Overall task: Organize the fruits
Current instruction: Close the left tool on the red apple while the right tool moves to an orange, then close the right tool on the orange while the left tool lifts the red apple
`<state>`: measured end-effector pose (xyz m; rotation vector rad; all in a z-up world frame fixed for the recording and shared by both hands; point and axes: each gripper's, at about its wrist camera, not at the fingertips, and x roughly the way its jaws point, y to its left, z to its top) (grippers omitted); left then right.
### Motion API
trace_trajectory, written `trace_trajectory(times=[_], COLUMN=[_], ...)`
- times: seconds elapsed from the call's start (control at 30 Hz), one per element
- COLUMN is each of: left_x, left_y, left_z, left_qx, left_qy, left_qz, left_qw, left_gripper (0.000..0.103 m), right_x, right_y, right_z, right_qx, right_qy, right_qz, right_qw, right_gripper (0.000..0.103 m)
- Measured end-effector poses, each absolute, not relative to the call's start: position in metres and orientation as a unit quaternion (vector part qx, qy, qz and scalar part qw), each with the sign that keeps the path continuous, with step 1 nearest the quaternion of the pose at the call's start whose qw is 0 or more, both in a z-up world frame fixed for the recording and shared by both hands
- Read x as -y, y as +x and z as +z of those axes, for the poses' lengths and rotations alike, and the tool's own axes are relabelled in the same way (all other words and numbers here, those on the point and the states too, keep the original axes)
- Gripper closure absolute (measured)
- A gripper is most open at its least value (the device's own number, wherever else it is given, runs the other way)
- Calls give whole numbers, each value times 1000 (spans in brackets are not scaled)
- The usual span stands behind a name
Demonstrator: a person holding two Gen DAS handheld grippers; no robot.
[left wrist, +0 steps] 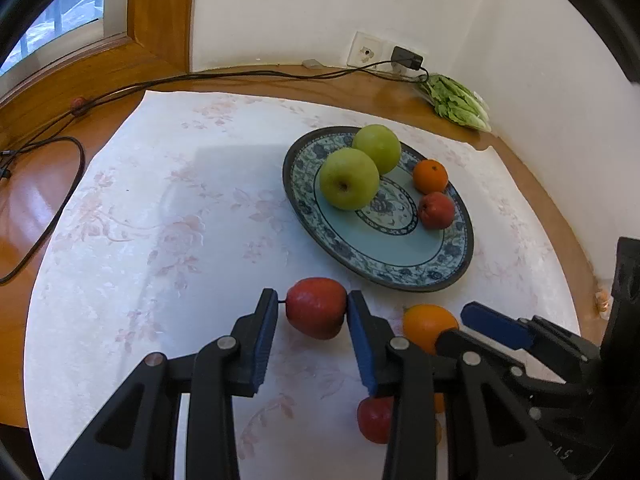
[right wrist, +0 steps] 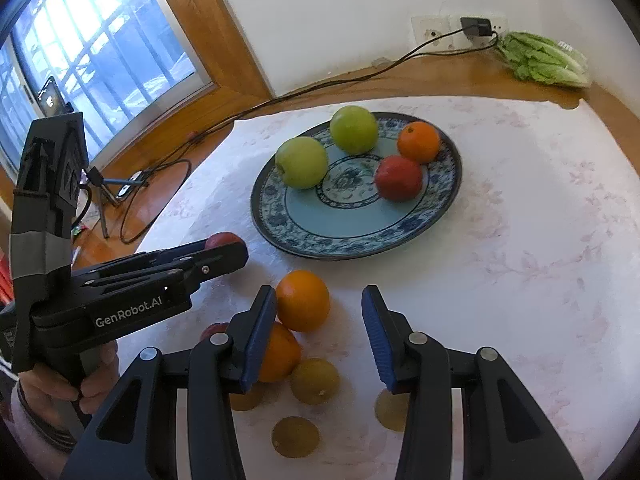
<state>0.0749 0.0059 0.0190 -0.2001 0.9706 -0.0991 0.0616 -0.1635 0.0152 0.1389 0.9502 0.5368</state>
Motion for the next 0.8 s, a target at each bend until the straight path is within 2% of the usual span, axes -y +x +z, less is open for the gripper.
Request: trace_trajectory(times=[0.53, 0.6, 0.67, 0.8], left_x=[-11, -12, -12, -12], left_y=[70, 70, 70, 68], left_z=[20, 20, 21, 22], left_qx=[-459, -459, -458, -456], left_qy=[-104, -104, -104, -104], left_qz=[-45, -46, -48, -49], left_qw=[881, 881, 882, 883], left_gripper=[66, 66, 66, 66], right_x=[160, 161, 162, 164], right_y=[69, 69, 70, 70], right_z=[8, 8, 9, 9], right_qx=[-460, -461, -463, -464], right_qy=[89, 92, 91, 95], right_qz=[262, 260, 256, 255], right_qw=[844, 843, 844, 843], right_gripper=[58, 61, 70, 70])
